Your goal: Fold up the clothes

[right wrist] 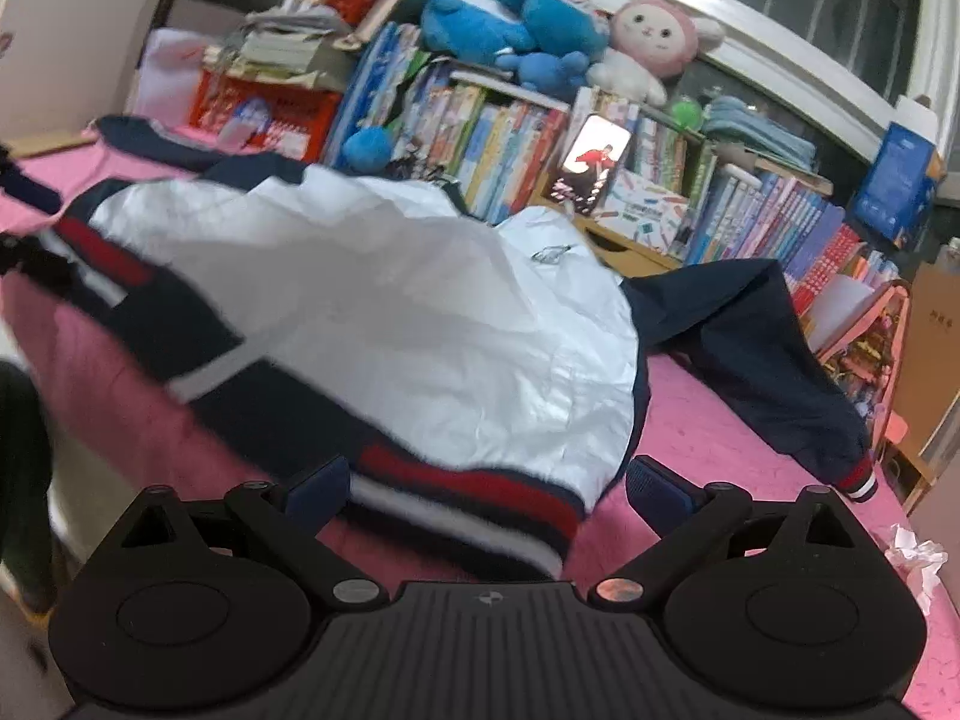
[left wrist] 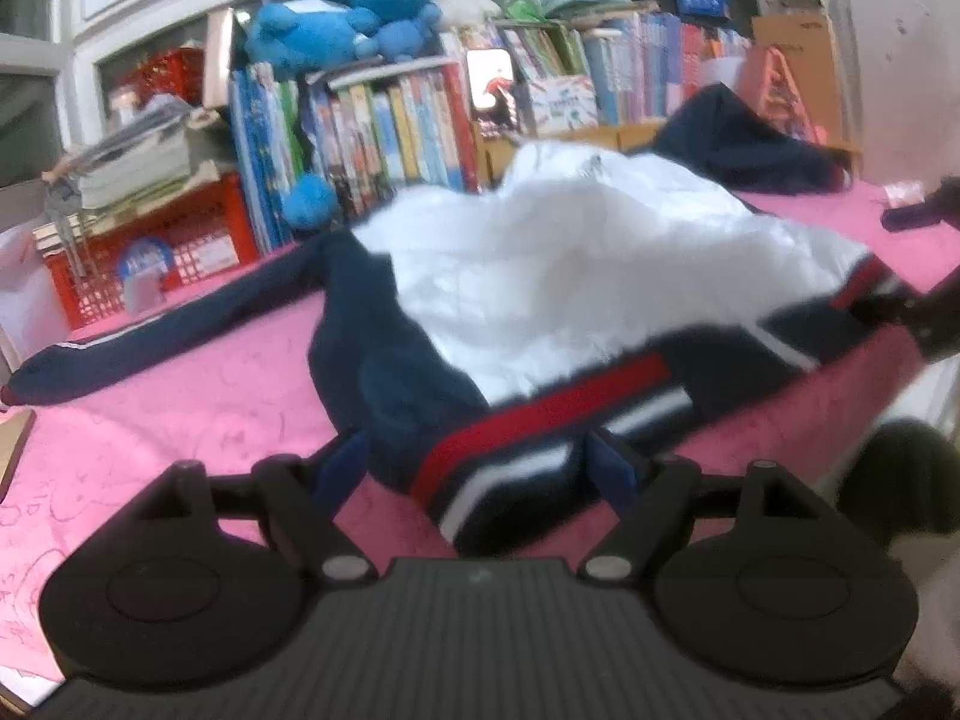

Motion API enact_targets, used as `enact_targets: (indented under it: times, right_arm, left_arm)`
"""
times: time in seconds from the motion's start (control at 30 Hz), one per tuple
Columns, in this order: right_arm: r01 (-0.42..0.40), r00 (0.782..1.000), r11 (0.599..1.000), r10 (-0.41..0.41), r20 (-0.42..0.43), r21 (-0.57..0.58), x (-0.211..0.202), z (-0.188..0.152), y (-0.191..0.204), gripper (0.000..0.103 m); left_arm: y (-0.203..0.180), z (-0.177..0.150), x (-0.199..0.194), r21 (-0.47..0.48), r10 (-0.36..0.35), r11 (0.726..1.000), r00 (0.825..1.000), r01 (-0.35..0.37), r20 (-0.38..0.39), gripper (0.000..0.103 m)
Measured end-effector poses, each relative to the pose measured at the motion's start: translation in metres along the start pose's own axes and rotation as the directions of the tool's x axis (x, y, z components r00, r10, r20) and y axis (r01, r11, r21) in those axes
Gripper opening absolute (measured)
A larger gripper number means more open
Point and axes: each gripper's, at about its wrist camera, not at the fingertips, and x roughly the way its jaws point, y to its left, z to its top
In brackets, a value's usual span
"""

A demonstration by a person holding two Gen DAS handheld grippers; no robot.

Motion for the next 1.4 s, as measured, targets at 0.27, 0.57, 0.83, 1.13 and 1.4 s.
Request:
enact_targets:
  times: [0.27, 0.57, 0.83, 1.13, 1.4]
  right_arm:
    - [-0.093, 0.995, 0.994, 0.092, 0.024, 0.05, 0.002, 0.008, -0.006, 0.096]
    - [-0.279, 0.957, 0.959, 0.283, 0.064, -0.053, 0.0, 0.02, 0.059, 0.098]
    - [-0.216, 0.972, 0.974, 0.208, 0.105, 0.067, 0.025, 0.05, 0.074, 0.097]
    - [-0.114, 0.975, 0.976, 0.074, 0.209, 0.185, 0.018, 0.065, 0.046, 0.097]
    - [0.031, 0.992, 0.997, -0.022, 0.126, -0.065, 0.01, 0.016, 0.051, 0.097]
  left_arm:
    - [0.0, 0.002, 0.003, 0.009, -0.025, 1.0, 1.0, 0.025, -0.002, 0.08]
    - [0.006, 0.011, 0.017, -0.013, 0.009, 1.0, 1.0, -0.009, 0.016, 0.082]
    - [0.012, 0.017, 0.002, -0.066, -0.078, 0.994, 0.993, 0.084, 0.084, 0.081]
    - [-0.018, 0.014, 0.022, 0.051, 0.0, 0.999, 0.998, -0.004, 0.07, 0.08]
    - [0.018, 0.022, 0.014, -0.027, 0.254, 0.967, 0.957, -0.253, 0.14, 0.071]
